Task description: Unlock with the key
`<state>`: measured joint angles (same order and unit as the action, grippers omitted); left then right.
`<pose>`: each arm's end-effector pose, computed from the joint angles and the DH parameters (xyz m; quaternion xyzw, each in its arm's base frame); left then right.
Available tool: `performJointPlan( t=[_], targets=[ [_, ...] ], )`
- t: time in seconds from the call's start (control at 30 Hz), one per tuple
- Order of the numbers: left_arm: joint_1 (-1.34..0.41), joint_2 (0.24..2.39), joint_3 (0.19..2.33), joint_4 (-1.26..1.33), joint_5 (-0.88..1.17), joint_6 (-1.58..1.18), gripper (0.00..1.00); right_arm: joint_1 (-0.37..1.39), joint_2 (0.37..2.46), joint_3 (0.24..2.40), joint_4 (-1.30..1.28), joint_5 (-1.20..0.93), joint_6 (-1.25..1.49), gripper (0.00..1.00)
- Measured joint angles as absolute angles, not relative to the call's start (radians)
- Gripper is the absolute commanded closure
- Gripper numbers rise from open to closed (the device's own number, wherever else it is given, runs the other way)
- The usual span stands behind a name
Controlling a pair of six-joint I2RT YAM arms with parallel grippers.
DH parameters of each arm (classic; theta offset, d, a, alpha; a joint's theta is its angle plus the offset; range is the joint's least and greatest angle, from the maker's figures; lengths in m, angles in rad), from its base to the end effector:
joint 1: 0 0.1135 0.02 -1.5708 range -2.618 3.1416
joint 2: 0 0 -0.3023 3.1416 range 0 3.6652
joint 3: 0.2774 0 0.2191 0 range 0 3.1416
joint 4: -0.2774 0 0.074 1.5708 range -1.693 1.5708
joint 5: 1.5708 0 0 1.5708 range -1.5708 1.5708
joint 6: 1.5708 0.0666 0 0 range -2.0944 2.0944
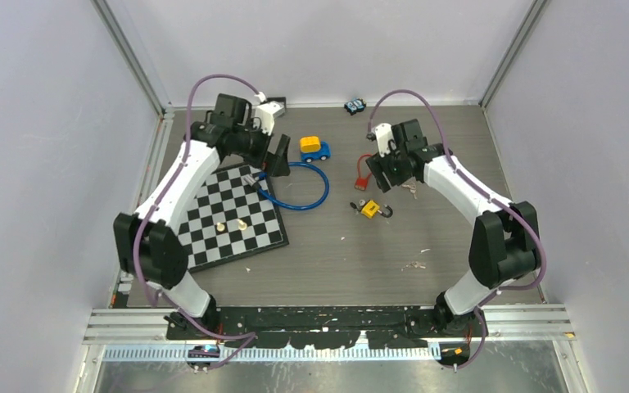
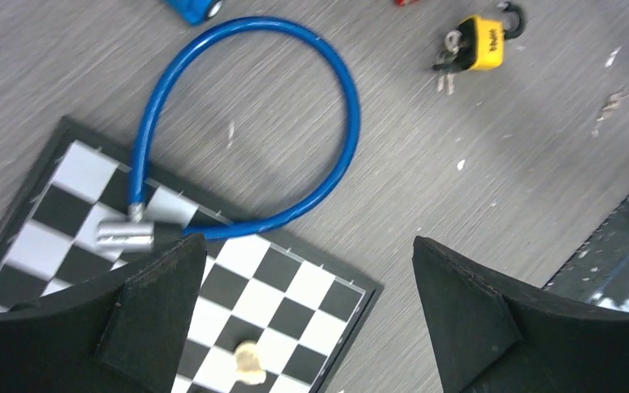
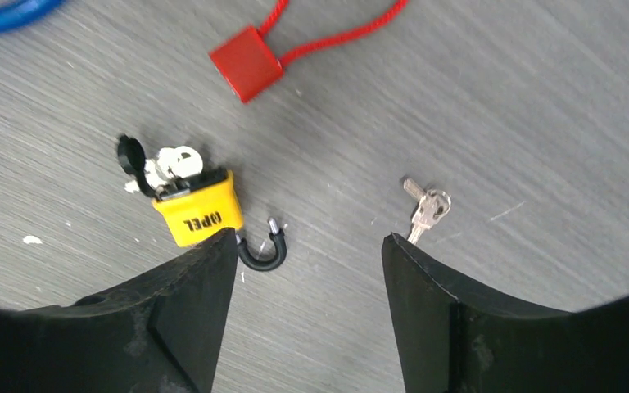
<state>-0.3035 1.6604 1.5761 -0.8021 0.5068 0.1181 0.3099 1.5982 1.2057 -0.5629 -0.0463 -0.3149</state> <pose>0.3202 -0.1342 0.3542 0.2731 0.8741 -0.2652 0.3016 0.3105 0.1027 0.2758 -0.2995 0.9045 0.0213 0.3028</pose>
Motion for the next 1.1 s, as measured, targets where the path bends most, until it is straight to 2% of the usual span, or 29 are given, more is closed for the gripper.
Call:
performJointPlan(
  t=[0.13, 0.47, 0.67, 0.93, 1.1],
  targets=[
    [-0.303, 1.538, 1.52, -0.819, 0.424, 0.197, 0.0, 0.311, 1.658, 1.316, -0.585, -0.102, -0.311, 0.2],
    [-0.307, 1.391, 1.457, -0.838, 0.393, 0.239, 0.0, 0.342, 2.012, 1.602, -0.678, -0.164, -0.352, 0.2],
    [-0.307, 1.388, 1.441, -0.837, 0.395, 0.239, 0.0, 0.365, 2.1, 1.647, -0.734, -0.167, -0.404, 0.21],
    [-0.307, 1.388, 1.435, -0.836, 0.399, 0.239, 0.0, 0.405, 2.137, 1.677, -0.758, -0.165, -0.482, 0.24],
    [-0.307, 1.386, 1.429, -0.834, 0.404, 0.239, 0.0, 0.422, 2.163, 1.705, -0.769, -0.152, -0.519, 0.35]
  ],
)
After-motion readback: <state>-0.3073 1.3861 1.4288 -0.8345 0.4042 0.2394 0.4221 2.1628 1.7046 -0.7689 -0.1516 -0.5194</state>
